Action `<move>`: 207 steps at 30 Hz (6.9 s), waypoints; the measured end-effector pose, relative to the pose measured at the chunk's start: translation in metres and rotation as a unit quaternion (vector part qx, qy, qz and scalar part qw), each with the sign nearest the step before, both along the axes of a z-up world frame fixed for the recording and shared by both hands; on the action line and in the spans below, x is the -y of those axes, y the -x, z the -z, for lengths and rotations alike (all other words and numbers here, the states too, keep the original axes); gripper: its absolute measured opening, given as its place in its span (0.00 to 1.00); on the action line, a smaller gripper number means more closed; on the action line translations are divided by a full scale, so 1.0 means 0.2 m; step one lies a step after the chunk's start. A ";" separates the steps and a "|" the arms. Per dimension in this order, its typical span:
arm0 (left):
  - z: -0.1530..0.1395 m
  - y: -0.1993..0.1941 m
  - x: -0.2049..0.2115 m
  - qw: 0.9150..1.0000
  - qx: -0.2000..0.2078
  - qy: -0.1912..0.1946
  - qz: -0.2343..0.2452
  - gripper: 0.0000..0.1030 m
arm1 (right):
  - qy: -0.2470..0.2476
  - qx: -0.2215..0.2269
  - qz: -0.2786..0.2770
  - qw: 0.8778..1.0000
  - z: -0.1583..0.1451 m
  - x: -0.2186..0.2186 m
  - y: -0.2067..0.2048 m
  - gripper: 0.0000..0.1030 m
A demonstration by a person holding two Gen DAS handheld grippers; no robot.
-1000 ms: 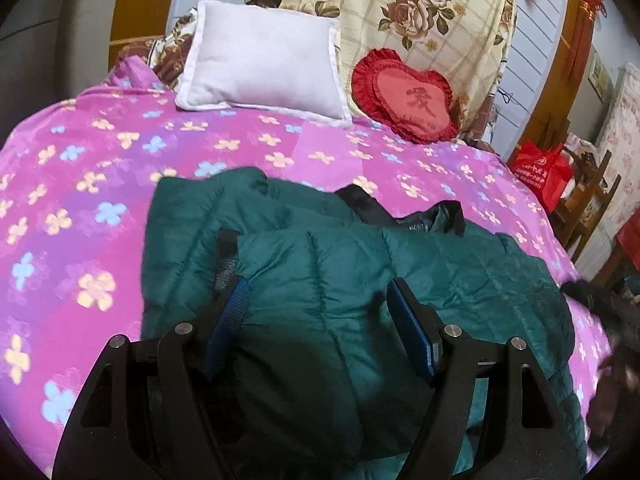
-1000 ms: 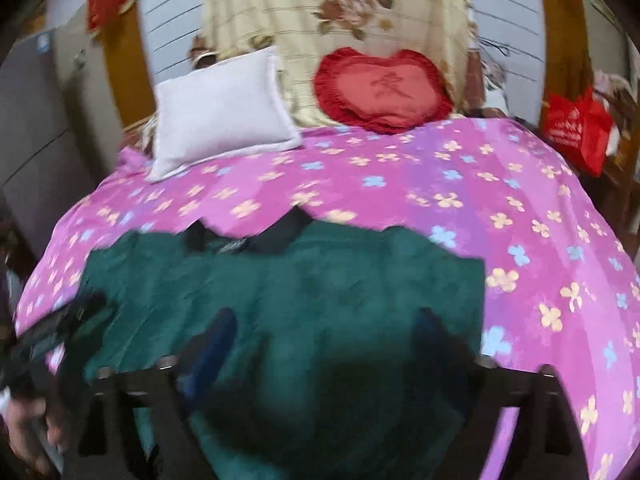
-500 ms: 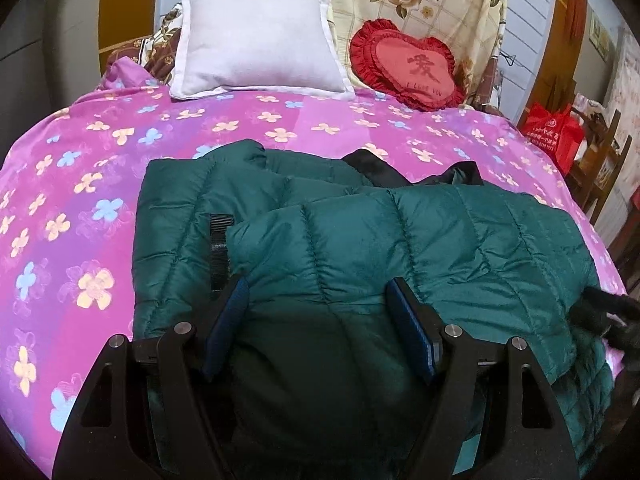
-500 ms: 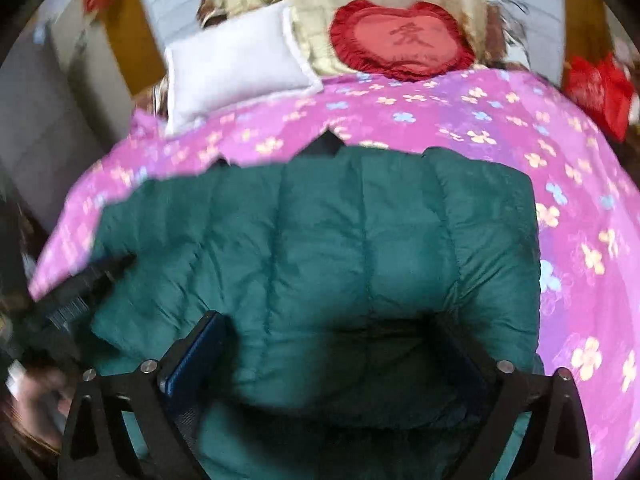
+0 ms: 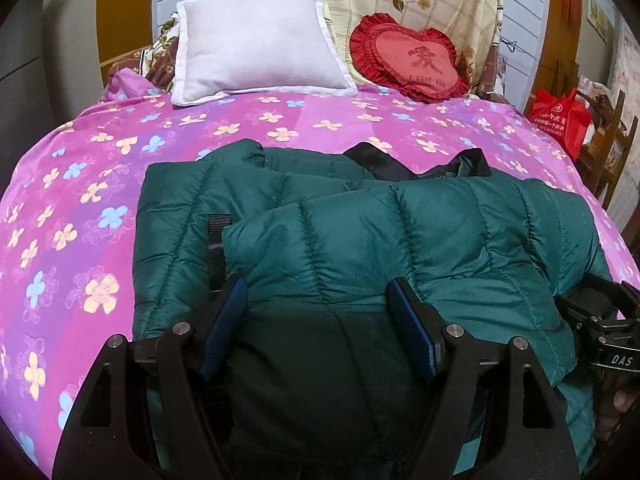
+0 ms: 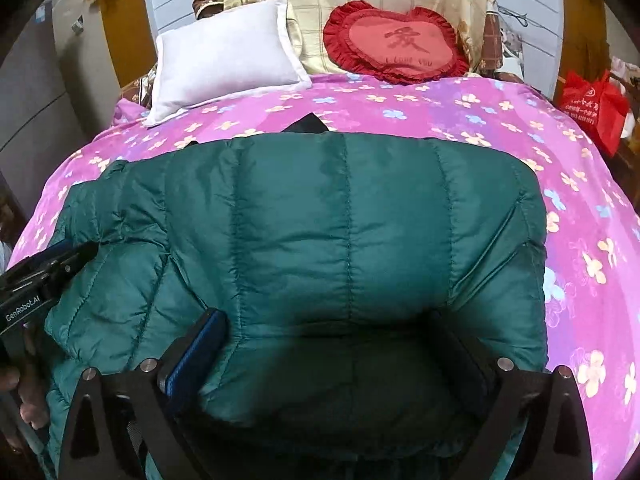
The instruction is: Fold large clothes
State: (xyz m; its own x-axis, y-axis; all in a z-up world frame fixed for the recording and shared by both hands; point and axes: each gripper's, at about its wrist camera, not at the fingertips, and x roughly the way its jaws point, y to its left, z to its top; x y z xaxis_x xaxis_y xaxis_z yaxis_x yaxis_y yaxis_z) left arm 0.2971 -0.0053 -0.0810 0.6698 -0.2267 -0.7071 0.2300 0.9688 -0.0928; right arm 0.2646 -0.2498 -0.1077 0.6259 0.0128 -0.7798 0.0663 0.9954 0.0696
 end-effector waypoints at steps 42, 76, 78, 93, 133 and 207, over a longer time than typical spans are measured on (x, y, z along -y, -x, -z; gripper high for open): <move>-0.13 -0.01 -0.01 1.000 0.015 0.000 -0.025 0.71 | 0.003 0.081 0.005 0.997 -0.27 0.07 0.02 0.95; -0.15 0.91 -0.49 0.998 -0.029 0.006 -0.050 0.76 | -0.002 0.078 0.062 0.995 -0.41 0.22 1.39 0.95; -0.13 0.98 -0.49 0.999 -0.017 -0.006 -0.050 0.76 | 0.001 0.094 0.070 0.993 -0.37 0.25 1.53 0.95; -0.15 1.26 -0.51 0.999 -0.001 0.021 -0.043 0.76 | -0.047 0.099 0.109 0.988 -0.25 0.56 1.85 0.95; 0.11 1.45 -0.69 0.997 -0.055 0.050 -0.028 0.90 | -0.205 0.085 -0.030 0.975 0.06 0.35 1.90 0.95; 0.09 1.63 -0.71 0.959 -0.141 0.236 0.074 0.77 | -0.272 0.091 0.024 0.958 0.05 0.36 1.86 0.28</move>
State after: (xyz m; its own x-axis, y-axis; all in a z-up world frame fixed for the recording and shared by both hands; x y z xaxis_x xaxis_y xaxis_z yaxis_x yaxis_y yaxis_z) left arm -0.0294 0.1376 -0.0990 0.4029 -0.6435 -0.6508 0.2636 0.7625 -0.5908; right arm -0.1068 -0.3212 -0.1183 0.7611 0.3532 -0.5440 0.0489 0.8052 0.5911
